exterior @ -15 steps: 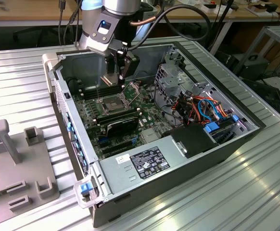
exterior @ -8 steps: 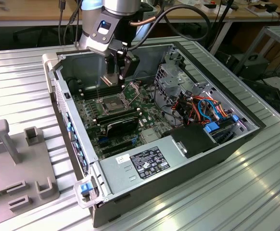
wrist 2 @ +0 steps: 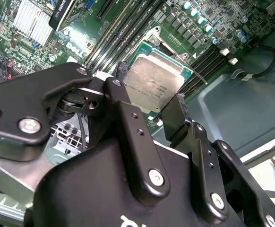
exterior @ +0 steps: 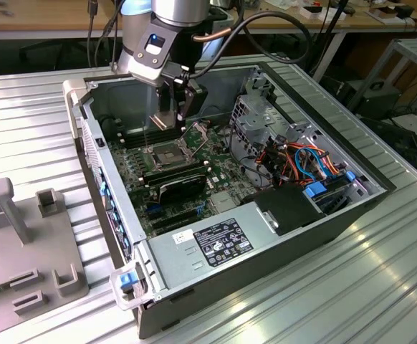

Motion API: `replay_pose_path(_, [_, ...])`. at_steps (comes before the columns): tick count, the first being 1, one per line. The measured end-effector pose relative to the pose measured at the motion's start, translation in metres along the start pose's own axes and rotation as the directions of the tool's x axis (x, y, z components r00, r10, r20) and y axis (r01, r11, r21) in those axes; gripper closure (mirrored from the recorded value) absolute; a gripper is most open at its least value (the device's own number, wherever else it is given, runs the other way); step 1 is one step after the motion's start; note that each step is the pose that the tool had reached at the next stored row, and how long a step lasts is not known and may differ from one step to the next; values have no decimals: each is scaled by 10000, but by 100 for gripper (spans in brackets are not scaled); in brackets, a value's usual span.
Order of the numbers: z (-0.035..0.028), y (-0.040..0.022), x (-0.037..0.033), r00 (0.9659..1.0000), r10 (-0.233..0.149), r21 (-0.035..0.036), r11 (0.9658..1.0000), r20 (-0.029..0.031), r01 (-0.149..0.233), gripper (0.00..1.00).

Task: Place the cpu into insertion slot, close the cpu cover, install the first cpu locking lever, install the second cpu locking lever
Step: 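Place the cpu into insertion slot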

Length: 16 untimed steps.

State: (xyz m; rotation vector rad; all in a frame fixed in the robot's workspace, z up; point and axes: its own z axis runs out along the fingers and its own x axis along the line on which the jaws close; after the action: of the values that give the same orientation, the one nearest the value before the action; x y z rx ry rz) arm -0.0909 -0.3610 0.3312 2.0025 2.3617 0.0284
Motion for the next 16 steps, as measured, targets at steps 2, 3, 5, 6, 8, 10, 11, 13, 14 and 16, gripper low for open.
replay_pose_path(2, [7,0,0,10000,0,-1,10000,-1,0,46])
replay_pose_path(3, [10,-1,0,10000,0,0,10000,0,0,46])
replay_pose_path(5, [13,-1,0,10000,0,-1,10000,-1,0,46])
replay_pose_path(6, [14,-1,0,10000,0,-1,10000,-1,0,46])
replay_pose_path(8, [14,-1,0,10000,0,-1,10000,-1,0,46])
replay_pose_path(10, [15,0,0,10000,0,-1,10000,-1,0,46])
replay_pose_path(11, [14,-1,0,10000,0,0,10000,0,0,46])
replay_pose_path(13, [15,-1,0,10000,0,-1,10000,-1,0,46])
replay_pose_path(14, [15,-1,0,10000,1,-1,10000,-1,-1,46])
replay_pose_path(16, [15,-1,0,10000,0,-1,10000,-1,0,46])
